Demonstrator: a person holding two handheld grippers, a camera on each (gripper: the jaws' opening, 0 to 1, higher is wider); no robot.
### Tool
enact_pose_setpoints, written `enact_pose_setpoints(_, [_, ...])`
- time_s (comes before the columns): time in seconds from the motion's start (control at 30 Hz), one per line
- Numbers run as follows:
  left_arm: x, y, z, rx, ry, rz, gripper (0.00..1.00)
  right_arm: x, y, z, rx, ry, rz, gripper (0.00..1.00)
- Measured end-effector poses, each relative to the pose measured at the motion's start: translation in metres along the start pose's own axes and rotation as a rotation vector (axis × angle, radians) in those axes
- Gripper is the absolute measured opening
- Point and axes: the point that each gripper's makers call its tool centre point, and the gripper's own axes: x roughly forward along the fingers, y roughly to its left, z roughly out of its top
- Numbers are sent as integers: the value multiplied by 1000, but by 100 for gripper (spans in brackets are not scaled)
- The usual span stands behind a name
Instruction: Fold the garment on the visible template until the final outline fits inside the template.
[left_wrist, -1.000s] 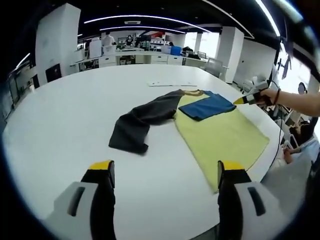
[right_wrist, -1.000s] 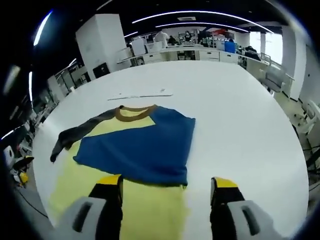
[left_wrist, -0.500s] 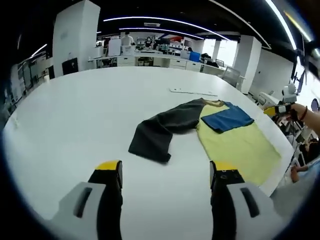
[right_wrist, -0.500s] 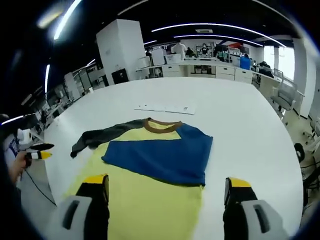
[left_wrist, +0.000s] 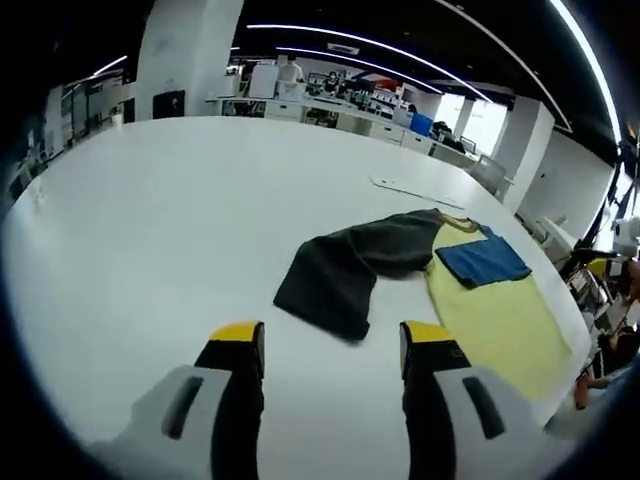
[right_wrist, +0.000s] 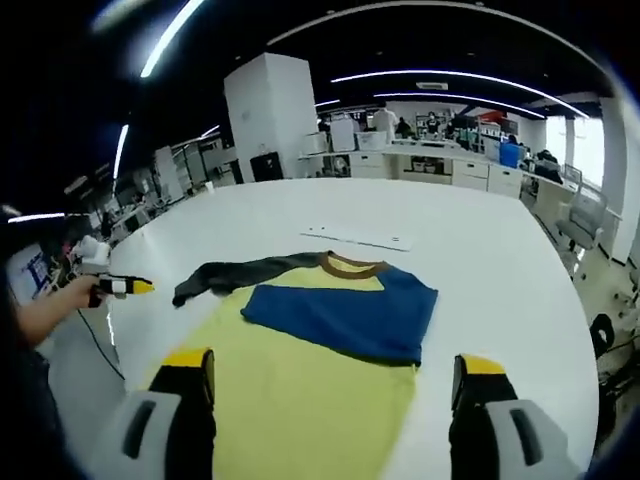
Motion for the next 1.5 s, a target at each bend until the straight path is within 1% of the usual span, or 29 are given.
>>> enact_pose_setpoints(0.07, [5,3,-1,-7,-3,13,47,-4,5,-2,-17,-11,7,100])
enact_pose_setpoints(0.17, [11,6,-5,-30,4,36,42,-9,10,-7,-19,-16,16,100])
enact_pose_setpoints(0.27, [18,9,-7,-68,0,58,39,-15,17,-14,-27,-21,15,100])
enact_pose_setpoints(0.43, [29,11,-10,-63,17,78,35,-23,22,-25,-43,-15,8,100])
enact_pose_setpoints(0.57, [37,15,-9,-77,24,117,32,-28,20,-34,3,-21,-14,99])
enact_pose_setpoints(0.7, [42,16,-12,-95,44,144,30,-29,19,-44,12,14,-19,97])
enact_pose_setpoints(0.8, [45,13,-14,-112,53,139,27,-32,16,-50,7,37,-42,95])
enact_pose_setpoints(1.0, [52,13,-24,-103,85,164,21,-34,14,-57,-5,55,-67,94])
enact_pose_setpoints(1.03, [54,18,-15,-78,33,186,20,-34,14,-58,-4,58,-73,93])
enact_pose_setpoints(1.07, [54,17,-22,-76,68,180,19,-35,13,-58,-6,60,-77,92])
enact_pose_setpoints(1.1, [53,15,-23,-64,77,188,18,-35,12,-59,-8,63,-82,92])
enact_pose_setpoints(1.17, [53,15,-23,-57,79,199,17,-37,8,-59,-9,68,-94,91])
enact_pose_setpoints(1.23, [54,18,-22,-50,68,206,16,-38,5,-60,-8,73,-109,90])
enact_pose_setpoints(1.27, [54,16,-23,-48,68,201,14,-39,3,-60,-18,74,-120,90])
enact_pose_setpoints(1.4, [58,16,-20,-23,68,200,10,-42,0,-63,-45,88,-142,89])
enact_pose_setpoints(1.47, [60,19,-17,1,76,210,8,-44,-4,-68,-36,102,-151,88])
enact_pose_setpoints(1.5, [60,19,-17,15,76,205,5,-44,-6,-70,-35,104,-153,88])
